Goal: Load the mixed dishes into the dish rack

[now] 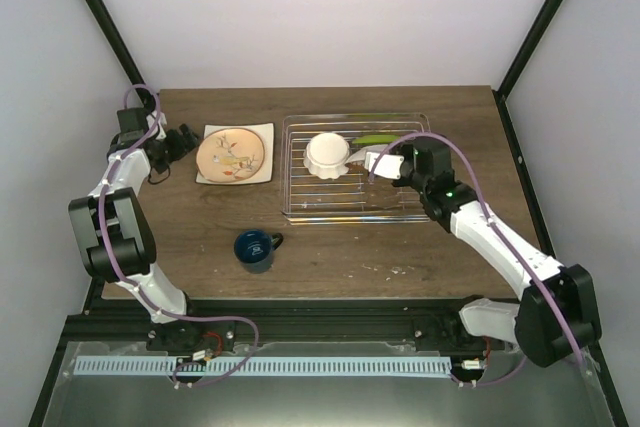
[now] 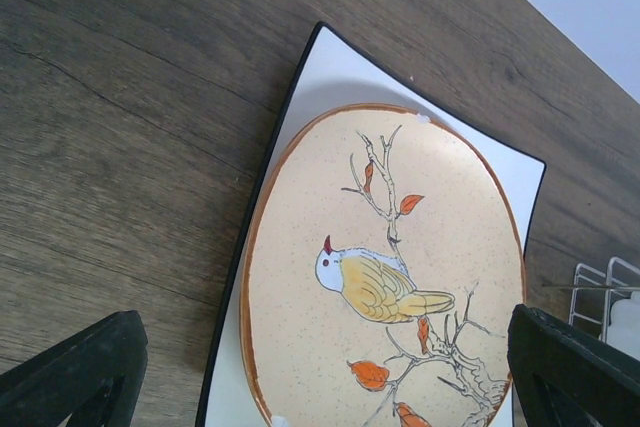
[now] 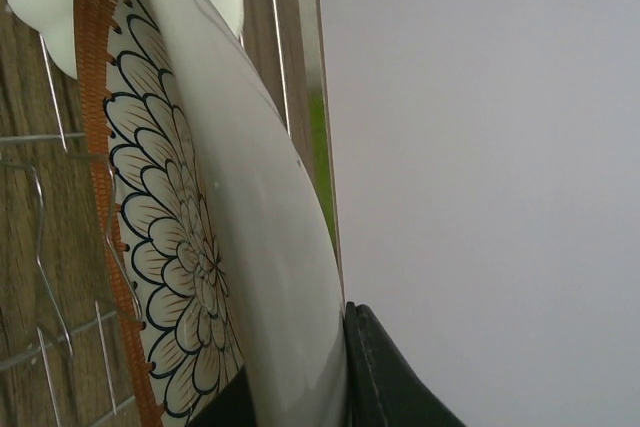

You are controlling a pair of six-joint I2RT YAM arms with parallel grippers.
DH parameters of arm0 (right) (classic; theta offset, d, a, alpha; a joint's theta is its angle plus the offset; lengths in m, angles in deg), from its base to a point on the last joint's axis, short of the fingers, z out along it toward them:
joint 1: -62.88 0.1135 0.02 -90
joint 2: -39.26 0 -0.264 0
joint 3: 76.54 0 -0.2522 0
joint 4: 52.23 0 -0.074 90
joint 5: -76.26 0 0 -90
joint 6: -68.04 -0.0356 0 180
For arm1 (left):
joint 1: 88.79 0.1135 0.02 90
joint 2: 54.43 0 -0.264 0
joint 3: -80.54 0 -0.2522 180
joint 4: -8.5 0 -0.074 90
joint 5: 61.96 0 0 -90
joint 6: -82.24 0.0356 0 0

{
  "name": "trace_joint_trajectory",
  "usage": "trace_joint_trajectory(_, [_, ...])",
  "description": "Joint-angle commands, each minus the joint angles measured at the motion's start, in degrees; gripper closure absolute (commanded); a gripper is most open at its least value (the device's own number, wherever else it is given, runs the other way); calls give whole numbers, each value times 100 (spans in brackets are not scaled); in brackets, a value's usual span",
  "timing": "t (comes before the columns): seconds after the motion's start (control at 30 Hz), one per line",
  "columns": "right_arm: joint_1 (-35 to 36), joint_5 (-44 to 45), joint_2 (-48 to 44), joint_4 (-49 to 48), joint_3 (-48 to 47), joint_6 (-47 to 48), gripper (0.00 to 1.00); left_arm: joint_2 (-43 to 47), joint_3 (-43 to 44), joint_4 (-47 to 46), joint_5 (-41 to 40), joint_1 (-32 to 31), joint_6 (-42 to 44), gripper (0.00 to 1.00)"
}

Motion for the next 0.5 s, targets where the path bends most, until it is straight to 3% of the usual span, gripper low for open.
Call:
trace_joint_trajectory(0.0, [197,-278,142,-741,2,-31,99,-207,-41,-57,-57,-2,31,0])
trace_joint_trajectory(0.27, [330,-234,534,-867,54,-71,93,-275,-135,-109,-146,-19,31,0])
trace_joint_trajectory(0.47, [330,-35,560,-802,107,-44,76,-353,-85,-106,-135,-32,45,0])
